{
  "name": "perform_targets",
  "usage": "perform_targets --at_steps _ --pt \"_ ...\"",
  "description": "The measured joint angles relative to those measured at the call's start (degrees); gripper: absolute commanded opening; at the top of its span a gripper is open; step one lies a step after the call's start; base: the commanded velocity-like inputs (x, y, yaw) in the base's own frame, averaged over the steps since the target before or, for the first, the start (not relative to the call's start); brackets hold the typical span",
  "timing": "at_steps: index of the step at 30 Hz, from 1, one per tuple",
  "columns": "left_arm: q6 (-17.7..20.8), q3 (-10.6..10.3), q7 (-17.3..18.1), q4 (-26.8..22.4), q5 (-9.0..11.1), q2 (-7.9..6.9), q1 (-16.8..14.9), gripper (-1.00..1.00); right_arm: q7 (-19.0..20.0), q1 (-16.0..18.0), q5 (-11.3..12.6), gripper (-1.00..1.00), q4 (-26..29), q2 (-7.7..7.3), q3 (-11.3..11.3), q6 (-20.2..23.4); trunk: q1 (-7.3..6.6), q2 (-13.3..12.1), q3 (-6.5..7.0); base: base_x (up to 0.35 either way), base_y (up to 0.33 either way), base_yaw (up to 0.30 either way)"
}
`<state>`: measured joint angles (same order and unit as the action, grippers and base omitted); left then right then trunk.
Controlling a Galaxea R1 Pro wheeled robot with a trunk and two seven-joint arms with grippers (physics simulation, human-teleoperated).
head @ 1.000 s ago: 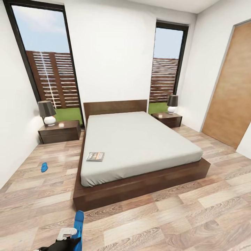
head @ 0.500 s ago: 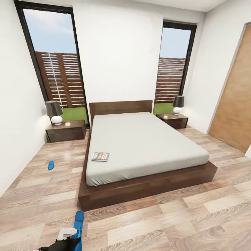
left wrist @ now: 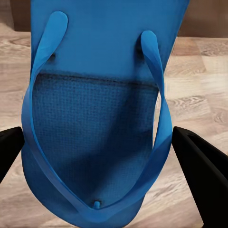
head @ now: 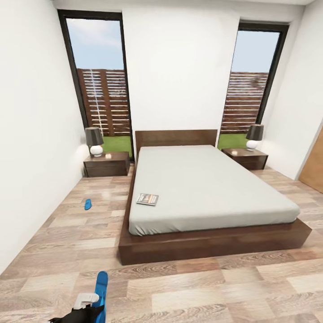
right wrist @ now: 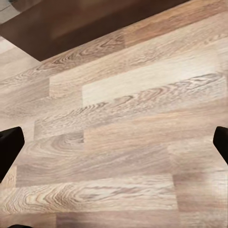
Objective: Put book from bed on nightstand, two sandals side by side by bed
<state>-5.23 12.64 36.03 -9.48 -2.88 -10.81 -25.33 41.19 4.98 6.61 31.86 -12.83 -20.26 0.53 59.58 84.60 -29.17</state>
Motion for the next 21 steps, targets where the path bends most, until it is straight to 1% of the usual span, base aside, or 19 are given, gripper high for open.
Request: perform_targets --at_steps 21 --pt "-0.1 0.0 -0.1 0.1 0.1 0.00 0.0 -1.00 -0.4 0.0 0.0 1.00 -0.1 0.00 0.0 -0.1 0.00 0.0 -0.53 0.000 0.000 0.286"
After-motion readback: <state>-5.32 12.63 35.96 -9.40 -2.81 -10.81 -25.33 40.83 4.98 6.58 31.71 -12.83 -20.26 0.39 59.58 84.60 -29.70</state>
